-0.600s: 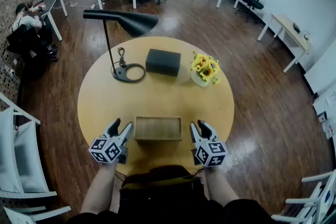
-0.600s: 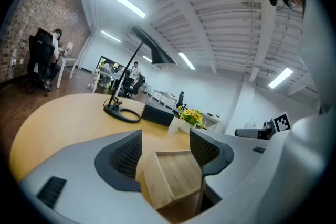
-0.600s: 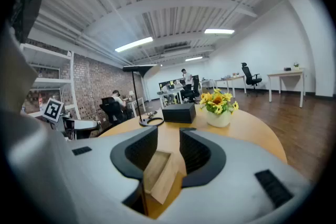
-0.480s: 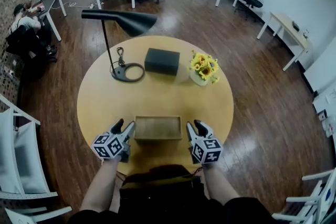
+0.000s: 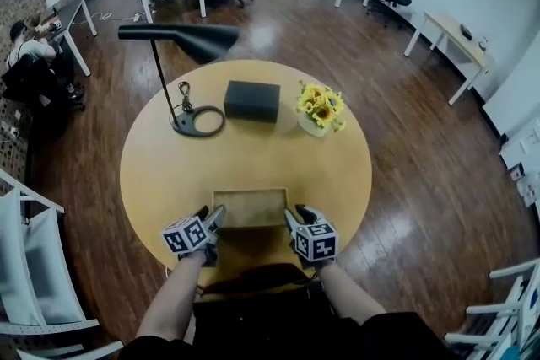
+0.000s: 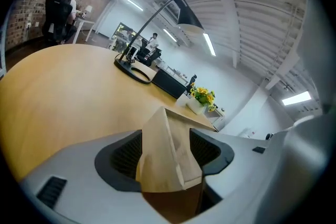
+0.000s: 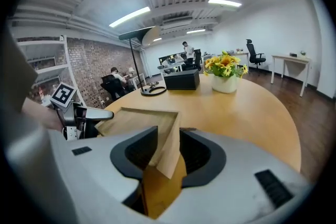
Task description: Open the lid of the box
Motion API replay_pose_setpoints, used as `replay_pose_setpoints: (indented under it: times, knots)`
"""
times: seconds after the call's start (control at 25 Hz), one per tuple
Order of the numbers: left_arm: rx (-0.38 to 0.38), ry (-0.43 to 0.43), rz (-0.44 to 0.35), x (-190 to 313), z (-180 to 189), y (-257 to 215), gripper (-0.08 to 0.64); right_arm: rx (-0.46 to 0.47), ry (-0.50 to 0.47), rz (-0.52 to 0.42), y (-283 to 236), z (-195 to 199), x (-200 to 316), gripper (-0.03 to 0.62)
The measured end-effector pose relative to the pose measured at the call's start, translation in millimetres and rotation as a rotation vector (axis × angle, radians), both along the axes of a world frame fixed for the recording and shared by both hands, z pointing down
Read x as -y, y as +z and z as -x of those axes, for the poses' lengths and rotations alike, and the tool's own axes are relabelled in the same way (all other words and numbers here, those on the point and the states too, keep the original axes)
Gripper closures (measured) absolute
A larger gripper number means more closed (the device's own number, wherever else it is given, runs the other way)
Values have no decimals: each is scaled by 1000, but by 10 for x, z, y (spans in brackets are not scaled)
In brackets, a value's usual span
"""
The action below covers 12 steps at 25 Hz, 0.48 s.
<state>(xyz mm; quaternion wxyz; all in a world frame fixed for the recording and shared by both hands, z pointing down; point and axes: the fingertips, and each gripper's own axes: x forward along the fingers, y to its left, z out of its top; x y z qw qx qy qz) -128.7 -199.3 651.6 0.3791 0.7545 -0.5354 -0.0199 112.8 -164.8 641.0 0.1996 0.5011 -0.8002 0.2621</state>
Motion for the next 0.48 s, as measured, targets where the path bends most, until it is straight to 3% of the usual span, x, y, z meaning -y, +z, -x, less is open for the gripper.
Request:
replay_pose_setpoints:
  times: [0.16,0.24,0.48]
  knots:
    - [-32,18,5,5,-39,-23,315,34,23,43,108,-26,19,457]
    - [-47,23,7,13,-66,-71,374,58,30,59,137,-10,36,457]
    - [-55,30,9,5,-53,-64,396,64,36,99,246,16,39,457]
